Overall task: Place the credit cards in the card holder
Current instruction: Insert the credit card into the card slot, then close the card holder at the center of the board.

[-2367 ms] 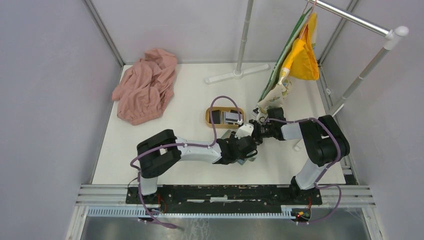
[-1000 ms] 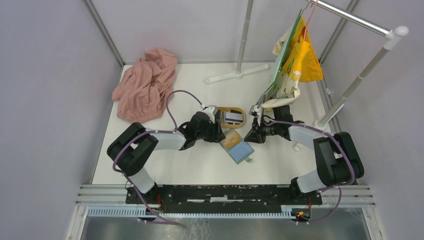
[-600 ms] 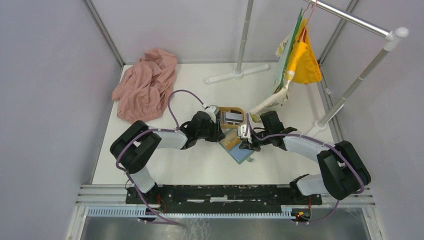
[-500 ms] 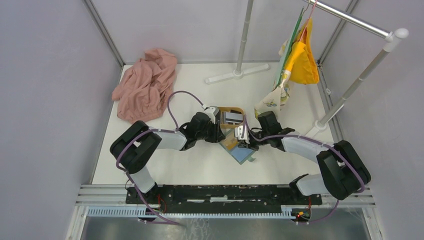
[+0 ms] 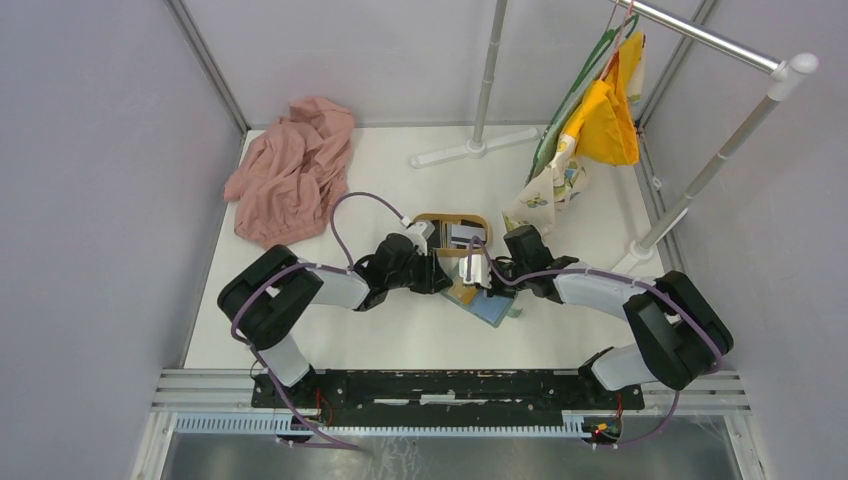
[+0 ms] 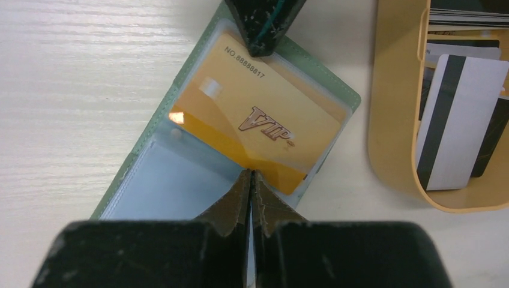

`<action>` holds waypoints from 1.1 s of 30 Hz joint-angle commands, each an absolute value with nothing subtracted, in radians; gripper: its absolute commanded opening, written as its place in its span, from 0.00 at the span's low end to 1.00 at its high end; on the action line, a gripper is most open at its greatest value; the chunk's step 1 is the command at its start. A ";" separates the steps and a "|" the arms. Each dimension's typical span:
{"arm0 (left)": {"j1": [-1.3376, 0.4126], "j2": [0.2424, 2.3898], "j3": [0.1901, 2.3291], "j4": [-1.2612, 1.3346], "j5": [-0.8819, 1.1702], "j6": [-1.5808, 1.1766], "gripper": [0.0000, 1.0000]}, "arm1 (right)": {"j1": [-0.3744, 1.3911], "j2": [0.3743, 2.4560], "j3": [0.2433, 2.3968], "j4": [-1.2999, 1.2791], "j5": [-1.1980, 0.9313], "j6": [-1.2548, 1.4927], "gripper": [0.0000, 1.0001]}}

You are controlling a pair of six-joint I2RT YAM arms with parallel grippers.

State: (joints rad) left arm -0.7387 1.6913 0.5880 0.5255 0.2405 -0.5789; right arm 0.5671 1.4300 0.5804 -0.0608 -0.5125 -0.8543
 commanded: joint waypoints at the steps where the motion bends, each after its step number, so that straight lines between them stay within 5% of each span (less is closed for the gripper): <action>1: -0.769 1.666 0.575 0.533 0.264 -0.619 0.38 | 0.595 1.439 0.603 0.006 -0.421 -0.842 0.06; 20: -0.808 1.665 0.532 0.578 0.172 -0.776 0.47 | 0.511 1.331 0.627 -0.045 -0.533 -0.730 0.08; 33: -0.807 1.689 0.500 0.682 0.216 -0.866 0.59 | 0.535 1.509 0.671 -0.170 -0.540 -0.754 0.06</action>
